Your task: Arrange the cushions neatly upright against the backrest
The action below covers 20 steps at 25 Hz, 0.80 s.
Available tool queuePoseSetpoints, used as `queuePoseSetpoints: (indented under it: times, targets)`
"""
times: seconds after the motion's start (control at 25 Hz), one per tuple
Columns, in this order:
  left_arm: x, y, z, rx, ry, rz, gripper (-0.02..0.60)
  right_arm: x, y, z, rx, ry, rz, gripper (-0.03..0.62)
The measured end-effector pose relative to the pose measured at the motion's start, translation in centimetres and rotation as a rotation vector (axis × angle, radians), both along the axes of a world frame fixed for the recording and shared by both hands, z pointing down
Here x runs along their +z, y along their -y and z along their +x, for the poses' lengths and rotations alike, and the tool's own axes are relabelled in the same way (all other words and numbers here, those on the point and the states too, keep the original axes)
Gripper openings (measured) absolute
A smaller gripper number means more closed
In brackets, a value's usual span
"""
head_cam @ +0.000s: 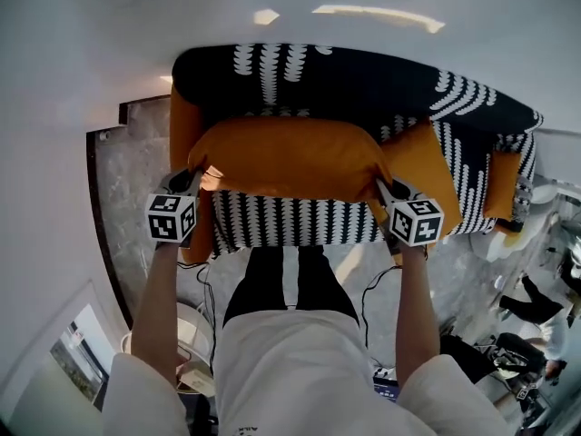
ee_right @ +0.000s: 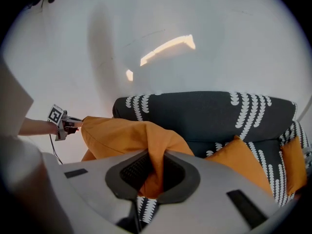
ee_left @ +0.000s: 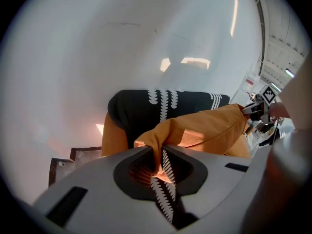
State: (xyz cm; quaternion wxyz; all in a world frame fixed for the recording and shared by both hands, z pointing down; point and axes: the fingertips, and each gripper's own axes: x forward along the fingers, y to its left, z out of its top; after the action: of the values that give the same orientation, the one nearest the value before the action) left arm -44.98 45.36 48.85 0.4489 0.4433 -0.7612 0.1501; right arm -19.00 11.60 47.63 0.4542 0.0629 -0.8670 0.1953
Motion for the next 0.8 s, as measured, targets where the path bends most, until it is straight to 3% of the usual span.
queuePoseSetpoints:
  times: [0.28, 0.52, 0.8]
  targets:
    - [0.9, 1.2, -0.9, -0.016, -0.049, 0.007, 0.043, 1.7, 1.8, -1.3, 0.03, -0.013, -0.038, 0.049]
    - [1.1, 6.1, -5.4, -0.037, 0.002, 0.065, 0.044, 3.3, 6.5, -5.4, 0.075, 0.022, -0.035, 0.054]
    - [2.1, 9.4, -11.7, -0.077, 0.001, 0.123, 0.058, 5.0, 10.2, -11.1, 0.131, 0.072, -0.066, 0.078]
